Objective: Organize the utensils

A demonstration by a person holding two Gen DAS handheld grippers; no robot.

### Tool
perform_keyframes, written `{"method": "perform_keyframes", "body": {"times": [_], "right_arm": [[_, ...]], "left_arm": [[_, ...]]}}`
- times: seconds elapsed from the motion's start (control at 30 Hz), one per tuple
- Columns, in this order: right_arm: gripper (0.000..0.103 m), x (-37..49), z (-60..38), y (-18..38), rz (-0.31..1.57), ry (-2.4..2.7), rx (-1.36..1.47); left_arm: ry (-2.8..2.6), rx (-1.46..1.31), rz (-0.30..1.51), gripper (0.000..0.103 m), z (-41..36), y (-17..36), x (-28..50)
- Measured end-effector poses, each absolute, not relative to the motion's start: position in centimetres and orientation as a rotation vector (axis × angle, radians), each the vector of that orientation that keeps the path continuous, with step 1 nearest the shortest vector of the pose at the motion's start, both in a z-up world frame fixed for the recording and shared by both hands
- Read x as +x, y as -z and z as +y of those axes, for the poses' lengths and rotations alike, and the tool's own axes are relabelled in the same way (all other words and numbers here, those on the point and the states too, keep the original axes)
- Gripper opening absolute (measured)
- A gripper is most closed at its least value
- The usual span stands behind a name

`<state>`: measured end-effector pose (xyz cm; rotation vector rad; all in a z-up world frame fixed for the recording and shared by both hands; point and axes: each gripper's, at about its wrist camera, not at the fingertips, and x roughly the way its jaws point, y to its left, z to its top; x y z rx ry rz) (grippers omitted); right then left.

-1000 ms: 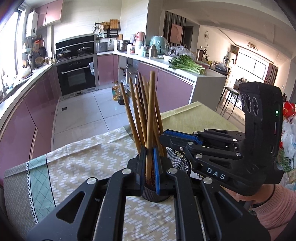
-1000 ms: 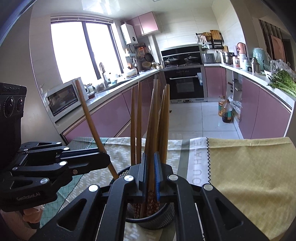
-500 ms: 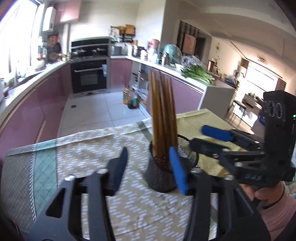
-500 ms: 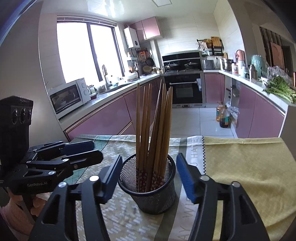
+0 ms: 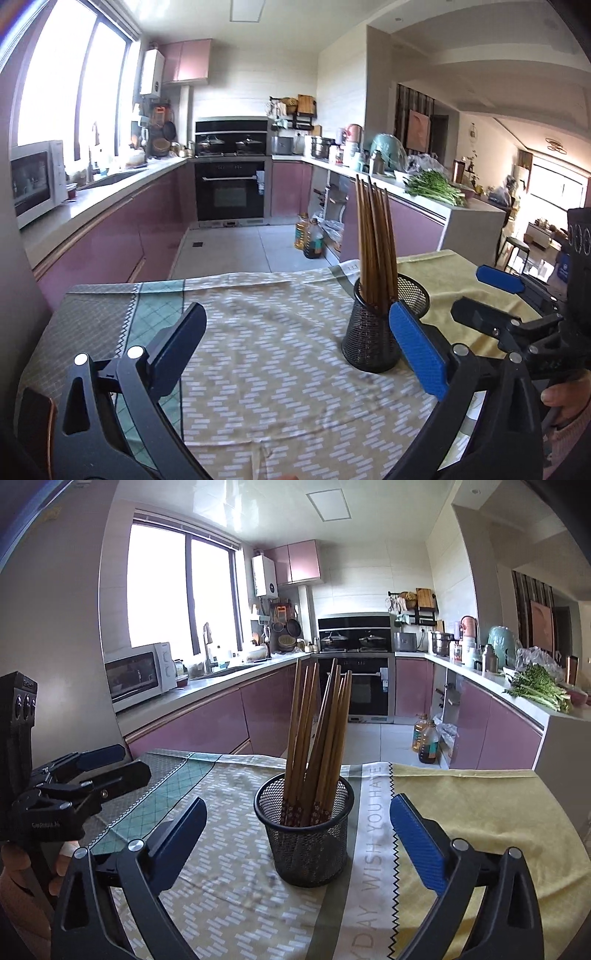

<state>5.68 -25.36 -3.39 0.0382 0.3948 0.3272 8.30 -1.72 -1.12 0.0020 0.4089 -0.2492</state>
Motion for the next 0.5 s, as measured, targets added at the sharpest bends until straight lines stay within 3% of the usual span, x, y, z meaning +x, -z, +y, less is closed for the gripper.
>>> {"method": "perform_keyframes", "body": {"times": [0.5], "right_arm": [[0.096,2.1,-24.2,3.2,0.294,-0.271,0.026]], "left_arm": [[0.150,-0.026,0.327,0.098,0.0,0.2,3.8]]}}
